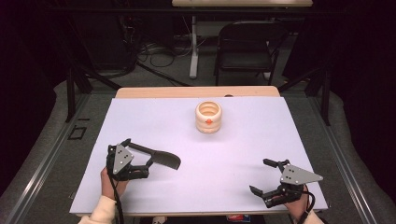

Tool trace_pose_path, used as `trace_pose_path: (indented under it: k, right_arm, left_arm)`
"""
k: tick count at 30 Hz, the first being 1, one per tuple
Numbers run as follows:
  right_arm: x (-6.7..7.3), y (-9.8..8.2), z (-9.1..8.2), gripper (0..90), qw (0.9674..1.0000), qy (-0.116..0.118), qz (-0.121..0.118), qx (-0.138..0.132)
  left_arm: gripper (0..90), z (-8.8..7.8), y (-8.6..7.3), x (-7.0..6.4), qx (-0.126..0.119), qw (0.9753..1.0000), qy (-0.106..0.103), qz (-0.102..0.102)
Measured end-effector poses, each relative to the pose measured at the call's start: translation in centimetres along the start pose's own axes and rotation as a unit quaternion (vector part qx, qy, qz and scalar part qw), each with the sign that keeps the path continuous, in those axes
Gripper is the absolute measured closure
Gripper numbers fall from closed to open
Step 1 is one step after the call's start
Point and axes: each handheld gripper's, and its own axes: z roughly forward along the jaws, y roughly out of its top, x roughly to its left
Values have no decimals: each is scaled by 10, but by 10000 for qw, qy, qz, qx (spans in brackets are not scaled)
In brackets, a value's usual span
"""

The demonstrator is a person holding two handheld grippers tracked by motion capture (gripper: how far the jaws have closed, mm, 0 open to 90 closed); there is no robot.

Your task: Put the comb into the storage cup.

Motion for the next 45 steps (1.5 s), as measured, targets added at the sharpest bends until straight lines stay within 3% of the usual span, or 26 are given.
trace_pose_path:
  k: [22,36,41,43,44,45]
  right_arm:
    - [0,0,0,0,10000,-15,-8,53]
    - [0,0,2,0,10000,-1,-34,76]
    - [0,0,2,0,9999,-7,5,108]
    - [0,0,2,0,9999,1,-8,116]
    - [0,-1,2,0,9999,-5,-5,119]
    - [0,0,2,0,10000,-3,-5,95]
  left_arm:
    - [15,27,7,27,341,9986,372,-166]
    - [0,46,1,55,740,9941,524,-587]
    - [3,55,-1,60,945,9925,527,-577]
    - [43,58,-2,62,986,9920,543,-571]
    - [151,59,-2,63,983,9921,549,-562]
    - [203,59,-3,65,957,9924,555,-537]
